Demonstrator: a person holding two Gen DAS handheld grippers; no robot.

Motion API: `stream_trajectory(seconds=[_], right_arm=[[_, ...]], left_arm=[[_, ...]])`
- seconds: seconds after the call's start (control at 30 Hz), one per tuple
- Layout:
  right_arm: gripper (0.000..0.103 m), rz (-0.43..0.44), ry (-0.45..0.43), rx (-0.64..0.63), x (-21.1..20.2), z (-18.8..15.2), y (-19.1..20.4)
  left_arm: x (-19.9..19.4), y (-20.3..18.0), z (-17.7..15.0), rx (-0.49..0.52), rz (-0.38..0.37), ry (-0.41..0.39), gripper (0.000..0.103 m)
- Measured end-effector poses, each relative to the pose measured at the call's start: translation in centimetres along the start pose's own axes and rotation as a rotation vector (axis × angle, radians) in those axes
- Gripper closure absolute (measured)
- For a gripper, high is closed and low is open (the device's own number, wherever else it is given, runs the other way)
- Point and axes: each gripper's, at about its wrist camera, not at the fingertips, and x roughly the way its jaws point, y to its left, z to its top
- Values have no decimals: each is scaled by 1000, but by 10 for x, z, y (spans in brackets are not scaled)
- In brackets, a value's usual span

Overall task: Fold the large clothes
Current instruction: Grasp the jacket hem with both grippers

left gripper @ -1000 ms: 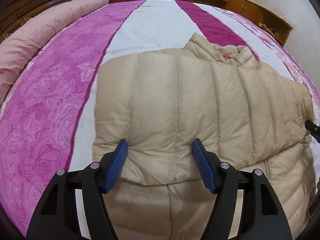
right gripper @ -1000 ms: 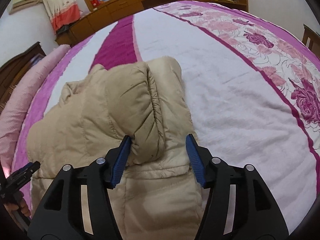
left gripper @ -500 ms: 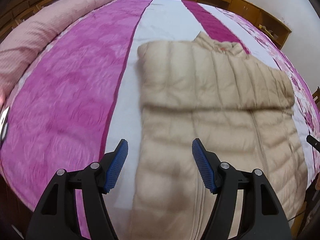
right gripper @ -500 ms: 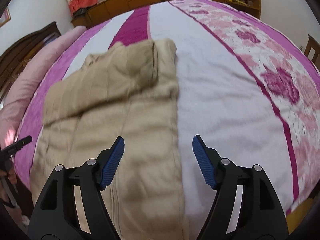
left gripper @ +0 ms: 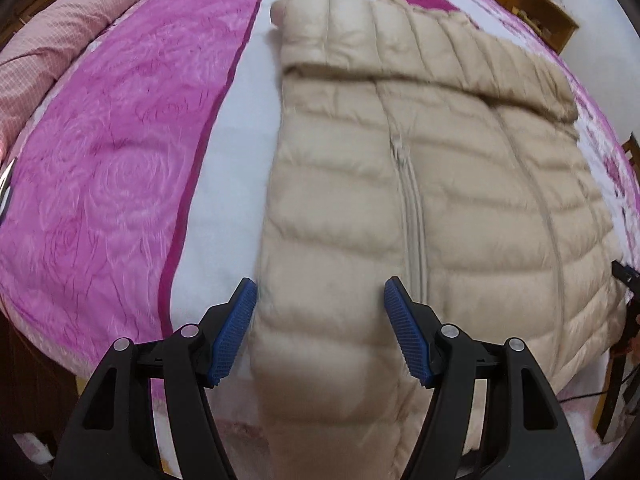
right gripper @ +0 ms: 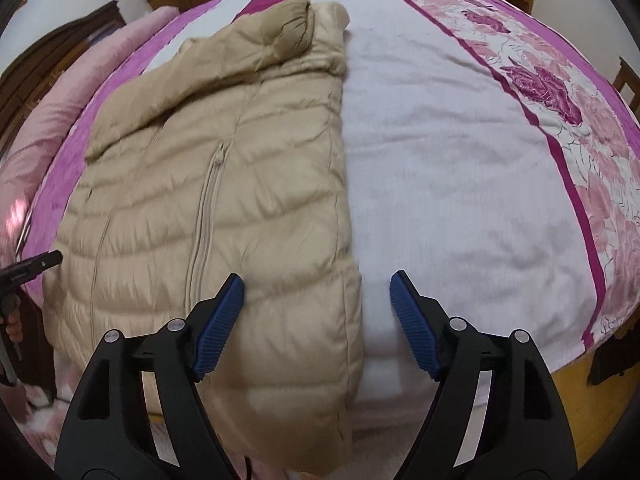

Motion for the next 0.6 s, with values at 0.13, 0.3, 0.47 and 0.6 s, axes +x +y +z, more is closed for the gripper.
stream_trajectory(seconds=[0.13, 0.3, 0.47, 0.6], right_arm=[[27, 22, 29, -44, -2, -7, 7], [27, 75, 67, -99, 2, -14, 19], [25, 92, 80, -144, 4, -18, 30], [47, 100, 79, -169, 4, -18, 34]], left_arm=[[2, 1, -11, -5, -21, 35, 32], [6, -4, -24, 13, -114, 80, 31], [8, -16, -29, 57, -182, 89, 31], [14, -18, -31, 60, -166, 99, 65]])
